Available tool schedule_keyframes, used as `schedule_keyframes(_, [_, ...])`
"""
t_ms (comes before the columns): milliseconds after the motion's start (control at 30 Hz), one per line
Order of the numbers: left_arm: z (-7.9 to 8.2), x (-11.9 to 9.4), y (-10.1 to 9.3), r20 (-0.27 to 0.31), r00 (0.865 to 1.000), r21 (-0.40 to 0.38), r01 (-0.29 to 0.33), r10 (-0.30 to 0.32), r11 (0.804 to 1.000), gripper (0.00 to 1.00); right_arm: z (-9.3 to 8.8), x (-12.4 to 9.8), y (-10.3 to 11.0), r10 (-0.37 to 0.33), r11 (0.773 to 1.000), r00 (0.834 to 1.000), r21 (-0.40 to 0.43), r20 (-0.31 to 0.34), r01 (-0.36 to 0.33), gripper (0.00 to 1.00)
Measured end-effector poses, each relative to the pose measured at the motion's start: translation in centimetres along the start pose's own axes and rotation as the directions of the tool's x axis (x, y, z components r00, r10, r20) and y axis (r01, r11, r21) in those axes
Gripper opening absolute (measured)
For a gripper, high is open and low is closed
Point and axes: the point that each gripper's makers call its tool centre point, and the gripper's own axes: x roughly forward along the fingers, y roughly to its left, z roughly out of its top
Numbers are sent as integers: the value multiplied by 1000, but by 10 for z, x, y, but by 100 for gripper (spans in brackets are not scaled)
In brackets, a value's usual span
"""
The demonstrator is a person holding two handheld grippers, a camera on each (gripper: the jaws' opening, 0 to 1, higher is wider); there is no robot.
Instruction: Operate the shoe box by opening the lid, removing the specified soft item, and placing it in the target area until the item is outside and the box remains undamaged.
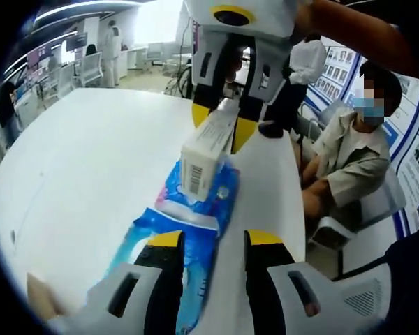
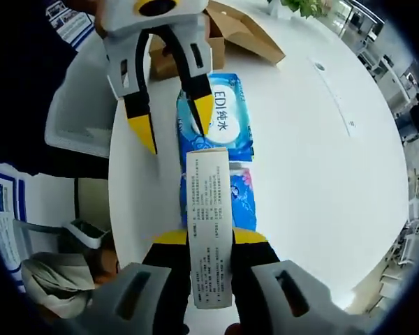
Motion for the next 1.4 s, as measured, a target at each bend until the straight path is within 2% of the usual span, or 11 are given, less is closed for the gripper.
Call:
schedule_keyframes(433, [6, 5, 27, -1, 1000, 6, -30, 30, 1000, 32, 1, 4, -31, -13, 1000, 1000, -4, 7, 13, 18])
schedule_keyframes(633, [6, 6, 33, 2, 999, -12, -36, 36, 999, 32, -2, 11, -48, -13, 1000, 1000, -11, -4, 13, 18])
schedule_keyframes(867, [5, 6, 37, 6, 999, -20, -43, 43, 999, 32, 1, 15, -64, -18, 1000, 1000, -6, 2, 18, 18])
schedule_keyframes(1167, [2, 1, 41, 1, 998, -18, -62, 62, 998, 32, 3, 30, -73, -3, 1000, 1000, -24, -8, 3, 19])
schedule_keyframes(1400, [0, -1, 43, 5, 998, -25, -68, 68, 997, 32, -3, 44, -76, 11, 1000, 1000, -24, -16, -11, 19])
